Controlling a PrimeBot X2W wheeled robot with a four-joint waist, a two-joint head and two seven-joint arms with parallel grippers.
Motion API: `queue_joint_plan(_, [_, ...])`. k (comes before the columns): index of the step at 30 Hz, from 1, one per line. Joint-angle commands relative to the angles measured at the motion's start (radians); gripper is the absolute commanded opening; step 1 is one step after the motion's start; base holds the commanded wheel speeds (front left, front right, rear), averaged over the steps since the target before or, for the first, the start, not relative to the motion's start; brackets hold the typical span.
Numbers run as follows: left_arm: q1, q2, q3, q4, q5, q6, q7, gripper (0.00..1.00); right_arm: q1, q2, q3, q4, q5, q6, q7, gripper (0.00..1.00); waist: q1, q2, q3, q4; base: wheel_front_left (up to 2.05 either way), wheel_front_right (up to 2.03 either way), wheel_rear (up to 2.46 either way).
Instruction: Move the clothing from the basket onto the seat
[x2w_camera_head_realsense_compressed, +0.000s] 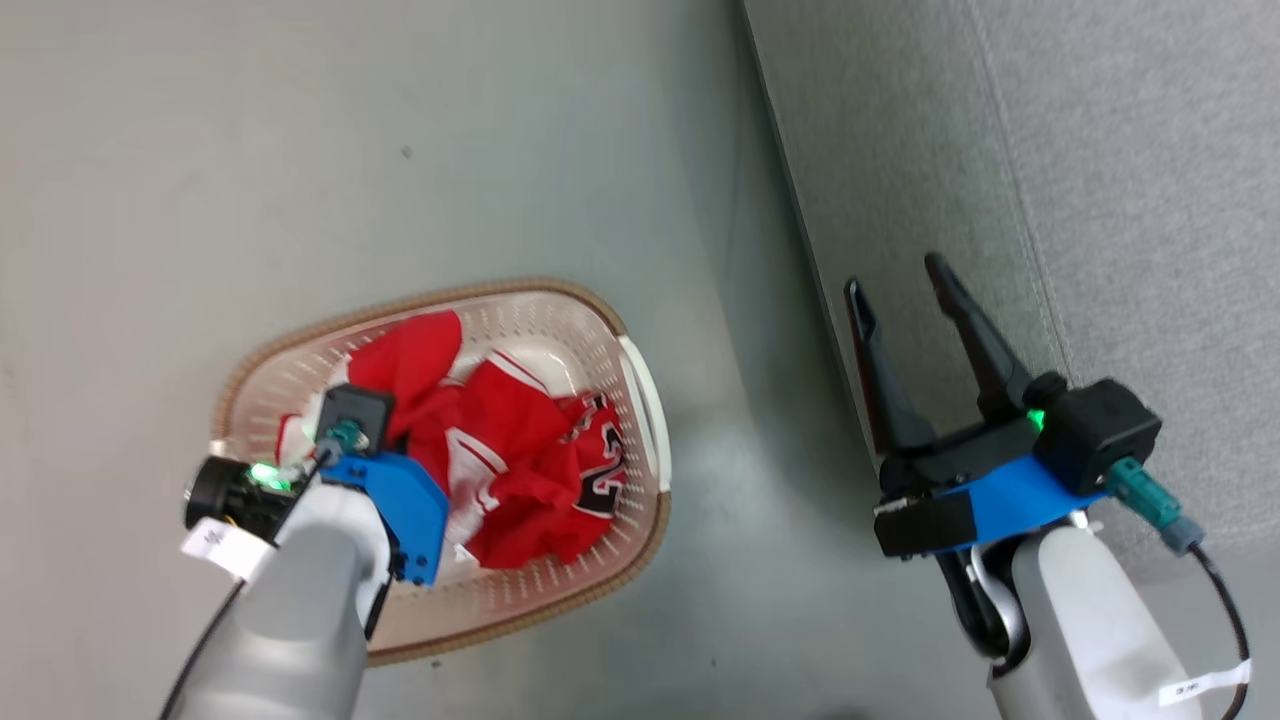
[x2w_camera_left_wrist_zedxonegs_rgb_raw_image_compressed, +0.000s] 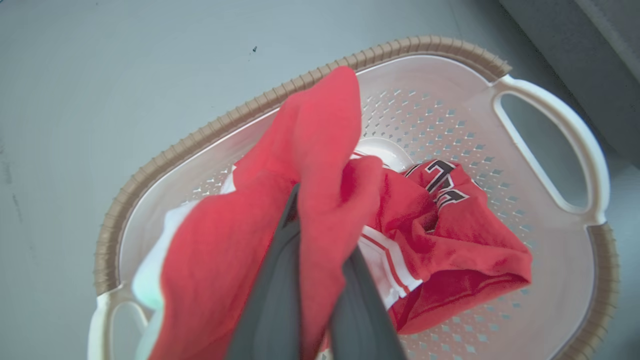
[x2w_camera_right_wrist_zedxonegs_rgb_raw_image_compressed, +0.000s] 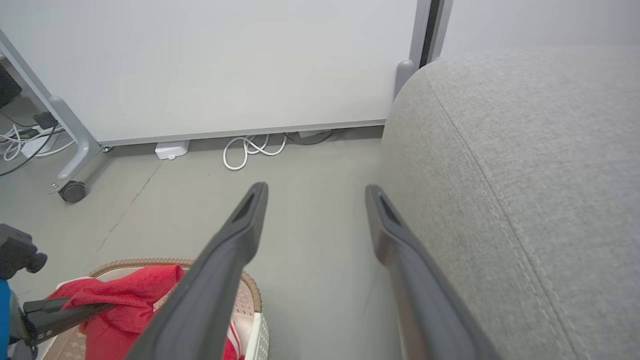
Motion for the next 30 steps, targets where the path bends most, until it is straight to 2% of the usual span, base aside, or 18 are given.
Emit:
queue_joint_plan(1, [0.033,-0.014,-0.011,0.006,-0.009,-0.013,-0.017,0.0,0.032,-0.004,-0.001,0.025,-0.016,0.0,-0.004,1.0,0.0,0.0,-0.136,0.064,0.0,0.0,0.0])
queue_joint_plan(8, [0.097,-0.049,-0.044,-0.003,-0.037,-0.04,-0.043,0.0,0.081,-0.004,-0.022,0.076,-0.048,0.0,-0.004,1.0,0.0,0.0,-0.32,0.116,0.0,0.0,0.0])
queue_joint_plan(16, [0.152,-0.061,-0.102,-0.05,-0.098,-0.05,-0.049,0.0,0.144,-0.004,-0.029,0.123,-0.055,0.0,-0.004,1.0,0.0,0.0,-0.463,0.146,0.0,0.0,0.0])
queue_joint_plan(25, [0.171,-0.061,-0.274,-0.29,-0.303,-0.048,0.015,0.0,0.218,-0.004,-0.008,0.132,-0.043,0.0,0.021,1.0,0.0,0.0,-0.58,0.163,0.0,0.0,0.0])
queue_joint_plan(30, [0.122,-0.061,-0.335,-0.387,-0.354,-0.048,0.046,0.0,0.237,-0.004,0.003,0.117,-0.04,0.0,0.035,1.0,0.0,0.0,-0.599,0.167,0.0,0.0,0.0])
